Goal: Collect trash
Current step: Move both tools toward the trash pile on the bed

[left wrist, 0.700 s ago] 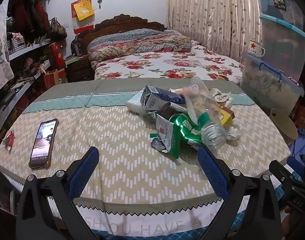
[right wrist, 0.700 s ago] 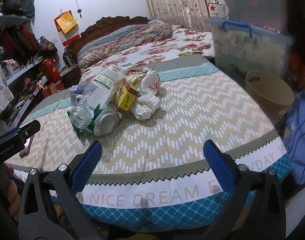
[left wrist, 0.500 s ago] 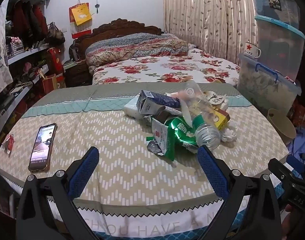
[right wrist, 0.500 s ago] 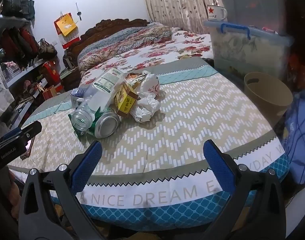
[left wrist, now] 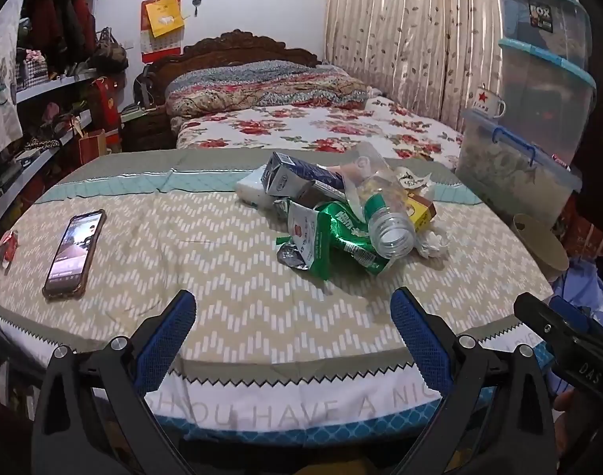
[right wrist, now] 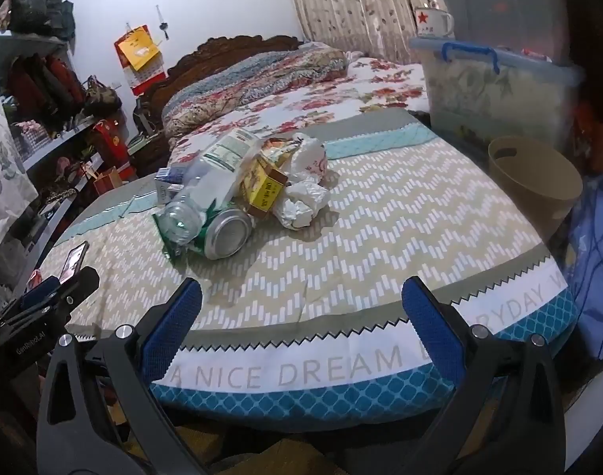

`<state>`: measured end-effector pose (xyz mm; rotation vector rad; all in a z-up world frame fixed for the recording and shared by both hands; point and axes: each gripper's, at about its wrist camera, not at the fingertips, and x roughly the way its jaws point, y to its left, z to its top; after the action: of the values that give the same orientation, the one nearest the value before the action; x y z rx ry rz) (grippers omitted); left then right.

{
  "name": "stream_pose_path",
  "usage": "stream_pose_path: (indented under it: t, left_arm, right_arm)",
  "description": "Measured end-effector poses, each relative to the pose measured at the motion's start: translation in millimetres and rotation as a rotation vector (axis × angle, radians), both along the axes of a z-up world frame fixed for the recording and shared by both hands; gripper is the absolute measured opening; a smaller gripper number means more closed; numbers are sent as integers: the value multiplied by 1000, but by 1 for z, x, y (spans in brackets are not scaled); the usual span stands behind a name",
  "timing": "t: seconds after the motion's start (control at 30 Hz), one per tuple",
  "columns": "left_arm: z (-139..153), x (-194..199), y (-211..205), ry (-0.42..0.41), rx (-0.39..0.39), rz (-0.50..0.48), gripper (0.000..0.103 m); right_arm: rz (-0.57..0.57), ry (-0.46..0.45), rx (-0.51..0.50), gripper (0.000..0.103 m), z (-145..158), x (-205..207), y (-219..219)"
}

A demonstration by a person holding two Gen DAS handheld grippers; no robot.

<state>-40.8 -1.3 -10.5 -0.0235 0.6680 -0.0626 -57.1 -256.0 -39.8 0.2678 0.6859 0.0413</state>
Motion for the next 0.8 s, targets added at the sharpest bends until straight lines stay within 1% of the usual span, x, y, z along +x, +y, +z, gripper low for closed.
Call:
stream_pose_path:
  t: [0.07,0.13,0.2,0.3,0.43,0.5,0.57,0.6,0.73,0.8]
  left_arm:
    - [2,-7,6,-16,-36,-4,94]
    - [3,-9,10,-23,-85,-32,94]
    - [0,-7,10,-1,-107,-55,94]
    - [-2,-4,9,21,-95,-47,94]
    - [3,-2,8,-5,-66,-39,94]
    - [5,1,9,-16,-51,-35,94]
    - [6,6,11,-20,-43,-24,94]
    - [6,8,13,-21,-43,-17,94]
    - [10,21,19,-44,-24,16,94]
    - [14,29,22,-65,-10,30,94]
  right_arm:
    - [8,-20,-1,100,3,-6,2]
    - [16,-32,0,100,2,-9,3]
    - [24,-32,7,100,3,-9,3]
    - [57,-22,26,100,-2,-6,5]
    - [89,10,39,100,-7,1,7]
    - [134,52,57,100,-14,8,10]
    - [142,76,51,100,-17,13,10]
    - [138,68,48,100,-19,9,15]
    - [122,23,45,100,-13,8,12]
    - [117,-1,35,97,-8,10,9]
